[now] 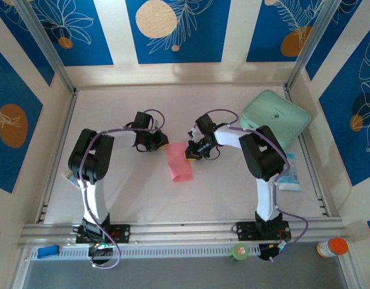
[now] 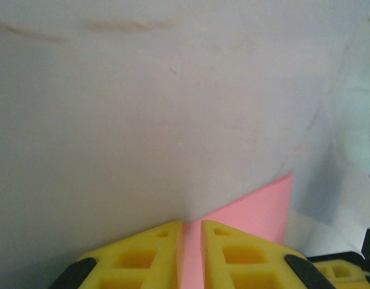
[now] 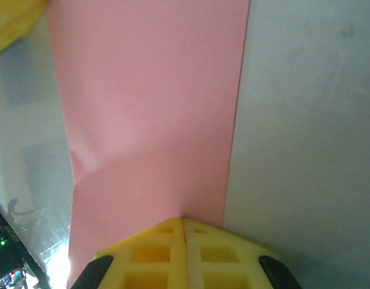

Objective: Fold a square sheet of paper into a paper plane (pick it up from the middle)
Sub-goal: First fold the square sheet of paper in half at the center of the table.

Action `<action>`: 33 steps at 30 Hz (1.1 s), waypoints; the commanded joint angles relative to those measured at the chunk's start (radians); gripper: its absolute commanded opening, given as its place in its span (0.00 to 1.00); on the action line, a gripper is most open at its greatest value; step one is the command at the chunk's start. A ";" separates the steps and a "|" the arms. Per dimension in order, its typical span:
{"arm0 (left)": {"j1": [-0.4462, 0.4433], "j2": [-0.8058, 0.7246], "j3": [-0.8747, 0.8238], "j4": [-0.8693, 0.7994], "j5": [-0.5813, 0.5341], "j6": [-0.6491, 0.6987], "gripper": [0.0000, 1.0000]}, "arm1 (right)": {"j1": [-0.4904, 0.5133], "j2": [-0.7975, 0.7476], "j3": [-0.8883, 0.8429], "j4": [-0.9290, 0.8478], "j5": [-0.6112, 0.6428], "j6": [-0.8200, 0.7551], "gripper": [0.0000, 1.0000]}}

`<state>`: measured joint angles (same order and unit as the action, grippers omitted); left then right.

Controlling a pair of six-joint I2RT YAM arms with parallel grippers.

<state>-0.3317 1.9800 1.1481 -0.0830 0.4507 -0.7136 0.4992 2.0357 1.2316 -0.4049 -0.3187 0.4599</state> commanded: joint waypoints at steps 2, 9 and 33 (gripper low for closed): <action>0.059 -0.001 0.065 -0.113 -0.084 0.073 0.18 | -0.016 0.134 -0.088 -0.155 0.304 -0.002 0.00; -0.005 -0.130 -0.053 -0.006 0.040 -0.047 0.18 | -0.013 0.138 -0.086 -0.151 0.292 0.007 0.00; -0.206 -0.175 -0.282 -0.126 0.012 -0.040 0.15 | -0.019 0.156 -0.087 -0.172 0.298 0.028 0.00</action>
<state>-0.5434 1.8194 0.9150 -0.0681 0.4789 -0.8169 0.4973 2.0399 1.2350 -0.4095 -0.3229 0.4786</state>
